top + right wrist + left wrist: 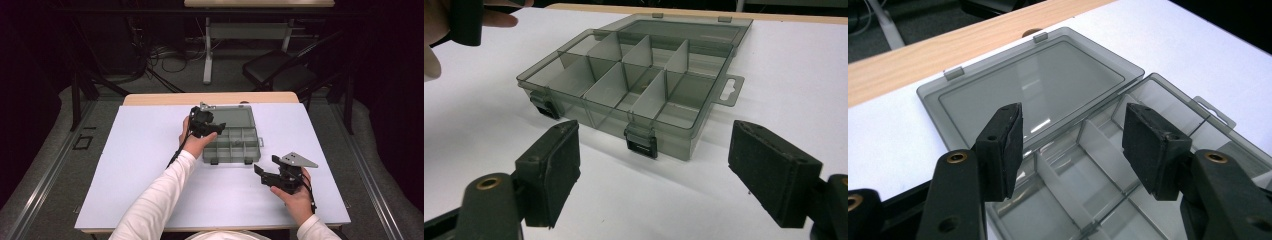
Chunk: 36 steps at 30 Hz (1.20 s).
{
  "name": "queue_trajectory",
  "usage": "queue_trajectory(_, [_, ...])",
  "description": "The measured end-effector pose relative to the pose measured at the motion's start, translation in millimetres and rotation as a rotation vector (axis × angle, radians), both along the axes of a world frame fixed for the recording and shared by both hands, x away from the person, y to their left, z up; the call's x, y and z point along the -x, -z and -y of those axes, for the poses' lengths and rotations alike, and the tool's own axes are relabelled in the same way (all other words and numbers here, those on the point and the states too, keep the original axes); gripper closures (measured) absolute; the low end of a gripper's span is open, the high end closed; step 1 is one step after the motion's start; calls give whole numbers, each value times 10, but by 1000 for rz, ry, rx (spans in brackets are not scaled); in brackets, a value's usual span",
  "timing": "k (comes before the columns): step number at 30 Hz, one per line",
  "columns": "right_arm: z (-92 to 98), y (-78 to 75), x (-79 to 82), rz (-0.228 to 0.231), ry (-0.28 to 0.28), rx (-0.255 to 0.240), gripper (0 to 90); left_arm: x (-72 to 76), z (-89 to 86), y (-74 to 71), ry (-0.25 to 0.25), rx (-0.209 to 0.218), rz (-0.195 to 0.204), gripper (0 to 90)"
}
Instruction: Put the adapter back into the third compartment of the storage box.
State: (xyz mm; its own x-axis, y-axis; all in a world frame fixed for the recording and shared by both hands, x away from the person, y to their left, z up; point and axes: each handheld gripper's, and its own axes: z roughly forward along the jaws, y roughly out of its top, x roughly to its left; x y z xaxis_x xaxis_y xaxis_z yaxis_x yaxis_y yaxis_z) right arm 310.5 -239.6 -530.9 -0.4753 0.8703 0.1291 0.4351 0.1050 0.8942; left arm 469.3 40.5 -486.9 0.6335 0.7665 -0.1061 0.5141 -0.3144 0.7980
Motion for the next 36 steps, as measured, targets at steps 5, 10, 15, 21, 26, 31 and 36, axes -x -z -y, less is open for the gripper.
queue_trajectory(5, [-1, 6, -8, -1, 1, 3, 205, 19, -110, 20, -13, 42, -9, 429])
queue_trajectory(10, [-7, 7, -8, -1, 1, 4, 205, 54, -168, 27, -3, 21, -21, 431])
queue_trajectory(15, [-9, 16, -16, 0, 3, 1, 205, 117, -217, 34, 10, 34, -7, 430])
queue_trajectory(21, [-12, 20, -19, -5, 2, 11, 205, 164, -263, 85, 41, 1, 1, 427])
queue_trajectory(26, [-20, 24, -22, -11, 3, 12, 205, 182, -284, 131, 51, 13, -19, 419])
queue_trajectory(31, [-13, 24, -27, -9, 1, 11, 205, 210, -292, 157, 62, -6, -27, 401])
queue_trajectory(36, [2, 14, -15, -5, 1, 8, 205, 241, -321, 177, 66, -35, -45, 385])
